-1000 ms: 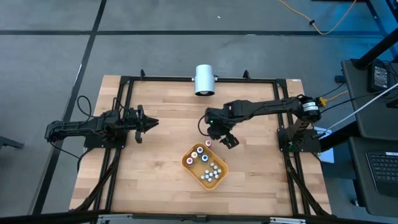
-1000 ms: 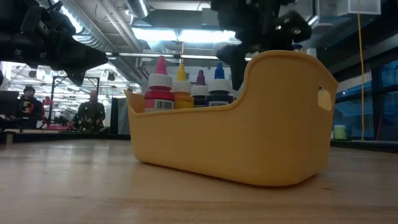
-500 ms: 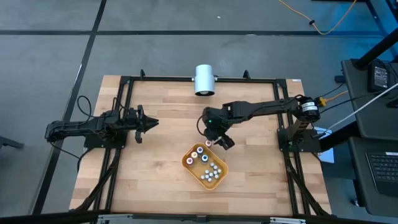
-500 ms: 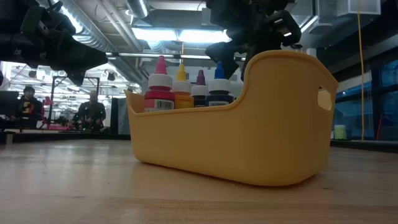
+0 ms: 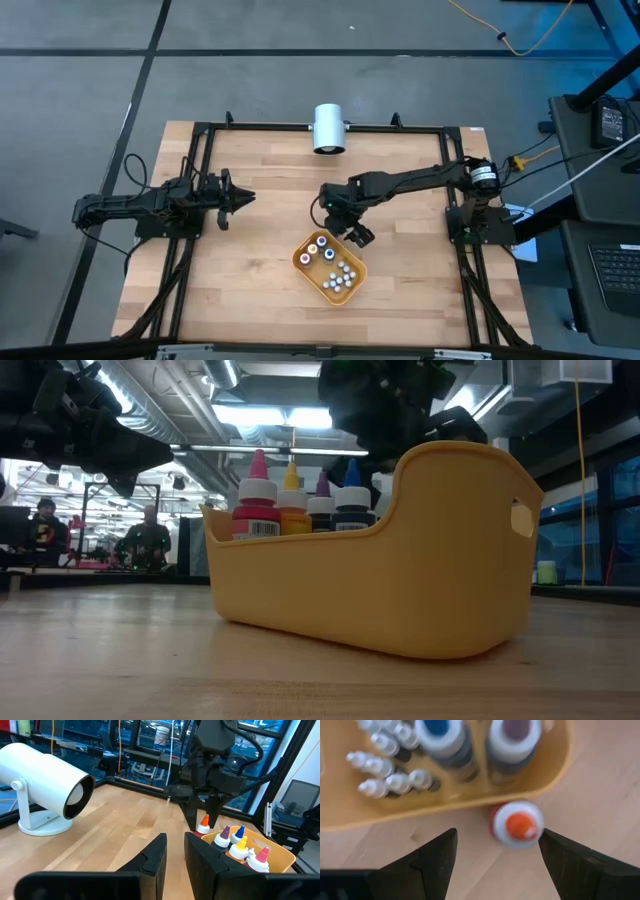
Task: Pick & Place food coloring
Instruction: Put the large orange food coloring bottle into the yellow container
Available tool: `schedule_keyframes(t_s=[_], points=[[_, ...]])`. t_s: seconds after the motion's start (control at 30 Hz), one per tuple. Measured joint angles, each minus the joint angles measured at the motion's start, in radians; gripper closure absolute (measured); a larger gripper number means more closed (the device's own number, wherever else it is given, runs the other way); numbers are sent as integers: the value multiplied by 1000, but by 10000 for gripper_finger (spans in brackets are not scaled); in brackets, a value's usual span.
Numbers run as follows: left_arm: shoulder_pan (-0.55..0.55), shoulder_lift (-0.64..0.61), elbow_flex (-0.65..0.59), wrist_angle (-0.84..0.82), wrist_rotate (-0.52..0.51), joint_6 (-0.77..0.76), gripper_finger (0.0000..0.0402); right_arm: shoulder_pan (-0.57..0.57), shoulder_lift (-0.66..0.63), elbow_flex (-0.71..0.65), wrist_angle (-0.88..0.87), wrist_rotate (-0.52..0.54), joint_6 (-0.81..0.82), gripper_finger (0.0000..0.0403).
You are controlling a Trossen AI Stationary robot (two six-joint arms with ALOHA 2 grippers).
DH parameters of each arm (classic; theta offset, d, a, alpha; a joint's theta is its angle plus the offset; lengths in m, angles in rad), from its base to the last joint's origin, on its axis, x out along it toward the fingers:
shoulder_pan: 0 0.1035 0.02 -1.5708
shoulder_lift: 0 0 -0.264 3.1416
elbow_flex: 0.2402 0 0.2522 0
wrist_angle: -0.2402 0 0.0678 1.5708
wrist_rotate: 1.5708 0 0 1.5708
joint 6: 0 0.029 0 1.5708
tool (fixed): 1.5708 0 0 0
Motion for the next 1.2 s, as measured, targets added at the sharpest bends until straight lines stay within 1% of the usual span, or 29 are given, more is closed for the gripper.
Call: schedule_keyframes(t_s=[0.37, 0.53, 0.73, 0.8, 0.9, 1.2], points=[[0, 0, 0, 0, 0, 0, 335, -3, 29, 1, 62, 1, -1, 124], [0, 0, 0, 2, 0, 0, 336, -5, 48, 0, 64, 46, 0, 124], [0, 0, 0, 5, 0, 0, 335, -13, 52, 0, 65, 54, 5, 130], [0, 0, 0, 7, 0, 0, 336, -13, 52, 0, 64, 54, 5, 143], [0, 0, 0, 8, 0, 0, 338, -13, 52, 0, 63, 54, 5, 174], [0, 0, 0, 7, 0, 0, 334, -13, 52, 0, 48, 54, 5, 293]])
